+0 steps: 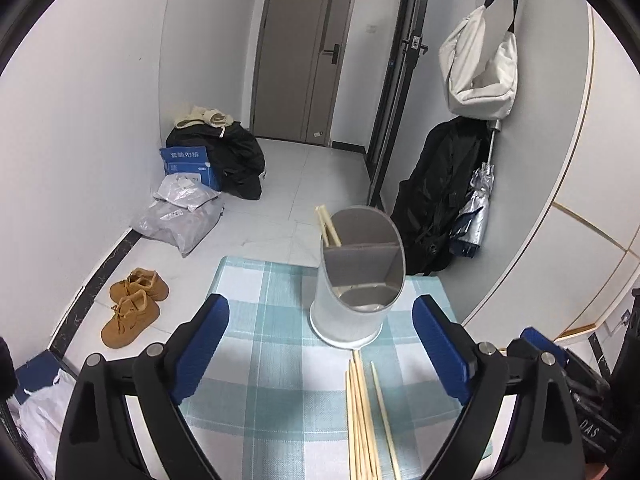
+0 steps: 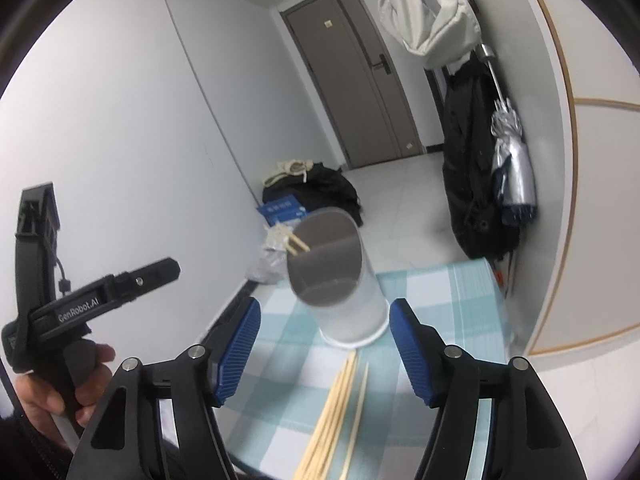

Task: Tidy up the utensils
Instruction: 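Lower the right gripper to the remaining chopsticks and close on one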

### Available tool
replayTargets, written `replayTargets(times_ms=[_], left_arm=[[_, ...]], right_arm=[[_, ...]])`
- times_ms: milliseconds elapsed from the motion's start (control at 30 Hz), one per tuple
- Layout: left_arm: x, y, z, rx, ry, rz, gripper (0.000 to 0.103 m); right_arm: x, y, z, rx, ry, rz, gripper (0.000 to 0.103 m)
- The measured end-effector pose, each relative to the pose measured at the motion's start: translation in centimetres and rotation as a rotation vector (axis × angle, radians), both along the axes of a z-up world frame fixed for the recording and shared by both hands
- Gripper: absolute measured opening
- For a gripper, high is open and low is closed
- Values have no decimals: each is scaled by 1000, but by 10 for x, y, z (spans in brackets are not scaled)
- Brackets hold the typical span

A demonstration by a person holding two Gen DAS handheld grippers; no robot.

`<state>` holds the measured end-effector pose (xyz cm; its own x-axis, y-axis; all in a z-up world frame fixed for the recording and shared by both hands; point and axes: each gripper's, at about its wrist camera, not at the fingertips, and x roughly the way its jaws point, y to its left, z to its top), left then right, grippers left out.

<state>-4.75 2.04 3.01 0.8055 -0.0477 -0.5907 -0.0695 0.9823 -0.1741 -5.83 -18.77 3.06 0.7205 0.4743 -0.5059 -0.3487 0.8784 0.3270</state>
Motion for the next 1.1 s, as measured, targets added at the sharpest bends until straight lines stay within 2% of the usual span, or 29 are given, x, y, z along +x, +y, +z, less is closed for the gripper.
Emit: replayTargets(times_ms=[233,333,433,500,633,733,867,1033,1100], left_arm=[[6,5,-44,-36,53,5,91],[16,9,-64,-39,97,9,91],[21,16,-78,-85,126,2,91],[23,18,-85,-73,134,16,91],[30,19,-95,-56,151,0,91],[36,24,-95,-66,151,11,91],[40,35,-98,-99,162,40,91],[46,46,-103,-141,188,70,91],[48,52,-105,-166,198,70,91]], right_arm=[[-3,4,-39,-46,72,-13,70],[-3,8,-51,-102,88,-21,70],[3,12,-64,-144,121,-5,70],[11,17,-74,-178,158,16,70],[28,32,-96,-252,228,58,61],[44,45,-114,-327,290,76,48],[66,60,-140,-404,368,96,37],[86,73,-163,-460,423,111,29],[91,76,-168,-463,440,114,28]])
